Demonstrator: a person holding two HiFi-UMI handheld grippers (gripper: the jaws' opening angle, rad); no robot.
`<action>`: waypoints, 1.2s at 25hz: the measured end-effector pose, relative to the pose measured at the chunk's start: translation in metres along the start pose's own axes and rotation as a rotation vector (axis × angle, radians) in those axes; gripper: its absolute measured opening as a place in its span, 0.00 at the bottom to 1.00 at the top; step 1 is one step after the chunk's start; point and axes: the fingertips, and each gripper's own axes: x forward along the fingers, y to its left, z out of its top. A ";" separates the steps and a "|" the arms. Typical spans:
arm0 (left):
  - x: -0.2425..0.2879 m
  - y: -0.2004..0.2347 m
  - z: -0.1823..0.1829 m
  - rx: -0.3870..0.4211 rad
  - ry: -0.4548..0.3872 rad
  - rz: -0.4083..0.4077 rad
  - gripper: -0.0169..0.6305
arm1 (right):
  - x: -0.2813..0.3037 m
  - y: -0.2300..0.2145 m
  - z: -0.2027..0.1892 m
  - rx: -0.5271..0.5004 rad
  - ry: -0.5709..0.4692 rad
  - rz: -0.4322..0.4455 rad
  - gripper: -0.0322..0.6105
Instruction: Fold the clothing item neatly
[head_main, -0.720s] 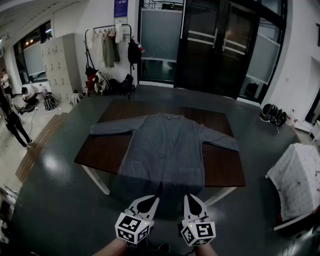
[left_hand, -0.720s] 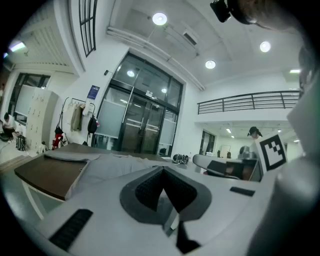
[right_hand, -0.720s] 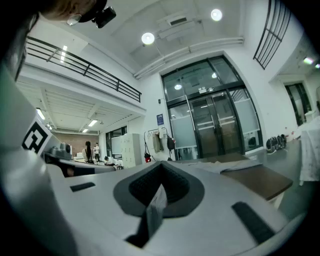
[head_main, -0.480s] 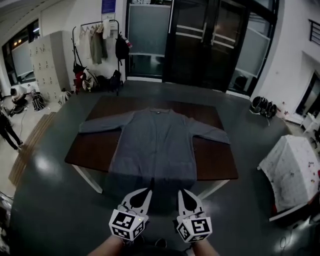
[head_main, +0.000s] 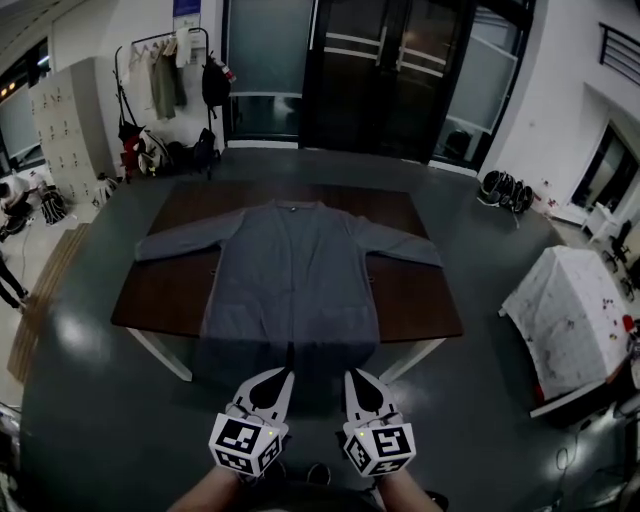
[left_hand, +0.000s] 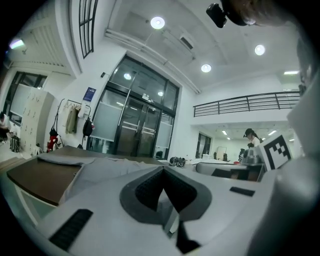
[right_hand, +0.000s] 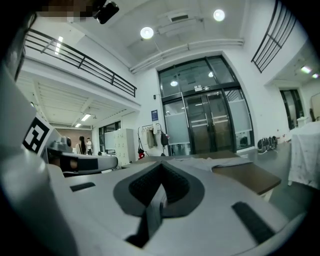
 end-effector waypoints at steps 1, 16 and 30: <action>0.000 0.002 -0.001 -0.003 0.001 0.004 0.04 | 0.000 -0.001 -0.001 -0.005 0.004 -0.012 0.03; 0.008 0.024 -0.015 0.036 0.014 -0.011 0.04 | -0.002 -0.008 -0.021 0.057 0.007 -0.138 0.03; 0.079 0.001 -0.031 0.036 0.054 -0.048 0.04 | 0.007 -0.104 -0.023 0.142 -0.056 -0.206 0.03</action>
